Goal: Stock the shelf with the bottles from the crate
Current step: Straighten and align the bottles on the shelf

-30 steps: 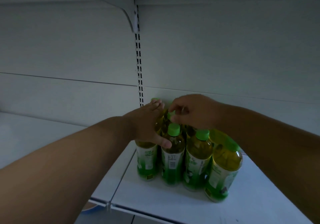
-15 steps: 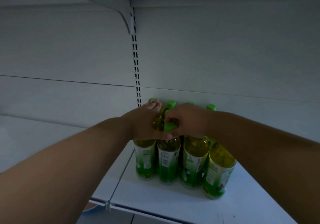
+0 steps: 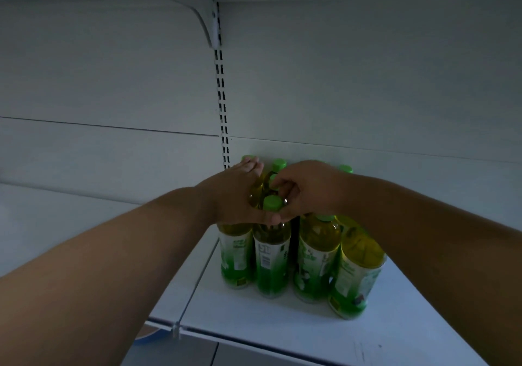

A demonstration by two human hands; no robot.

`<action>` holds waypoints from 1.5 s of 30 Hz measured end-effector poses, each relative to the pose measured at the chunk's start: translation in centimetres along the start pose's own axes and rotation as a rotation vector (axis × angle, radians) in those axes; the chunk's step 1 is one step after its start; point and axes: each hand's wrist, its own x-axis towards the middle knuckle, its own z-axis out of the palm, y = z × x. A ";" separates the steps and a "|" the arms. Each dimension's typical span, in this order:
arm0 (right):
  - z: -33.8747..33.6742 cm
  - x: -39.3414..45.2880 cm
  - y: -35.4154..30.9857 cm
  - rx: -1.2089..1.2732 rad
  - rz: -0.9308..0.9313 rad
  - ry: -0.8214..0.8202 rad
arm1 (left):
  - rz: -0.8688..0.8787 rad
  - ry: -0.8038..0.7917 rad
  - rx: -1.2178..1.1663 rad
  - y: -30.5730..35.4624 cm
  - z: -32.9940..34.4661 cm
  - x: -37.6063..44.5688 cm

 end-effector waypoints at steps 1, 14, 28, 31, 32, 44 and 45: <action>-0.5 -0.4 0.4 0.070 0.031 0.012 | -0.004 -0.007 -0.002 0.1 -0.1 -0.1; -2.0 -0.8 5.0 -0.277 0.126 0.062 | 0.007 -0.071 0.054 3.8 -0.8 2.1; -1.6 0.9 4.6 -0.339 0.088 0.069 | 0.054 -0.049 0.108 3.3 -0.1 2.3; -1.2 0.9 4.7 -0.334 0.097 0.085 | 0.053 -0.060 0.108 3.3 0.0 2.4; -1.1 0.9 4.9 -0.330 0.100 0.090 | 0.046 -0.063 0.106 3.3 0.0 2.5; -2.2 -3.7 4.4 -0.084 0.123 0.251 | 0.012 -0.098 0.076 3.3 -0.1 2.5; -2.3 -4.3 4.0 -0.084 0.091 0.196 | 0.008 -0.097 0.070 3.2 -0.1 2.6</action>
